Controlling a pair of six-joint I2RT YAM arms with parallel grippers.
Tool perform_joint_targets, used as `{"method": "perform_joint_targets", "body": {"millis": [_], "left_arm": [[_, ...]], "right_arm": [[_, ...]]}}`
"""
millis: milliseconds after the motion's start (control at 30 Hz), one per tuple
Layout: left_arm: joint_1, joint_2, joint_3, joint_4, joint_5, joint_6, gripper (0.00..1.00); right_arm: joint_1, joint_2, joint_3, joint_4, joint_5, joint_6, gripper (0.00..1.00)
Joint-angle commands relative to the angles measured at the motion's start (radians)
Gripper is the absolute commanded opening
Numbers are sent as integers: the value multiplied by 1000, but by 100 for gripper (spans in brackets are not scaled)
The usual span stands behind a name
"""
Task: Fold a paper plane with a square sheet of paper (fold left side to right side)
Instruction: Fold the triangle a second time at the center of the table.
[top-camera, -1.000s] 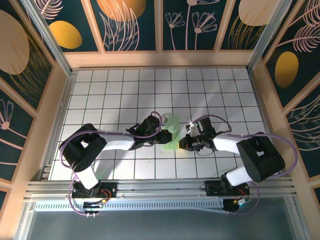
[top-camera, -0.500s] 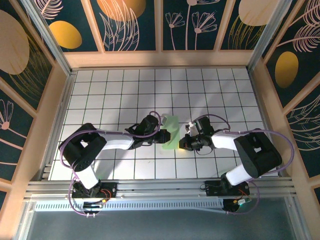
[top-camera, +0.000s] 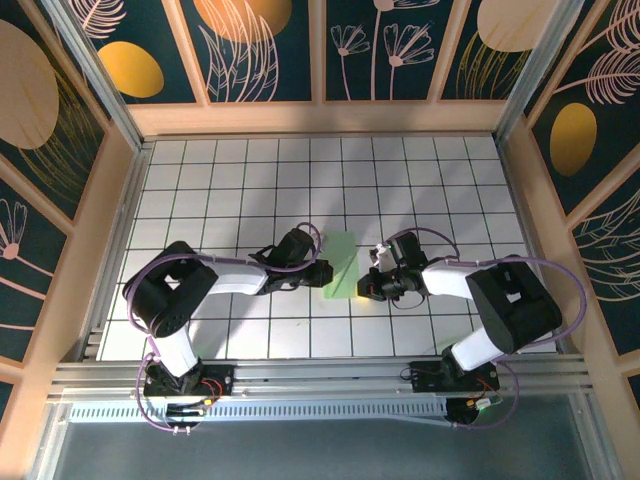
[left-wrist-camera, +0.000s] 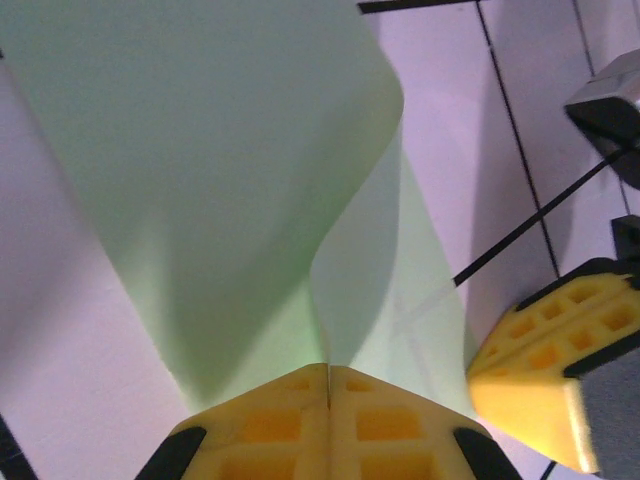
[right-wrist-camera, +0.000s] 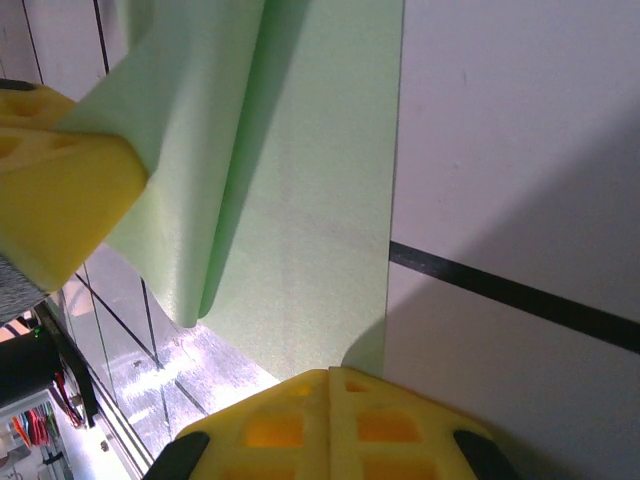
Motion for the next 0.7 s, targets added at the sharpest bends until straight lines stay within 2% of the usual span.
{"method": "perform_joint_targets", "body": {"millis": [0,667], "left_arm": [[8,18,32,-21,-12,43,0],[16,42,73,-84,-66,98,0]], "right_arm": [[5,34,-1,-50,60,-21,0],[5,44,7,-60,62,-26,0]]}}
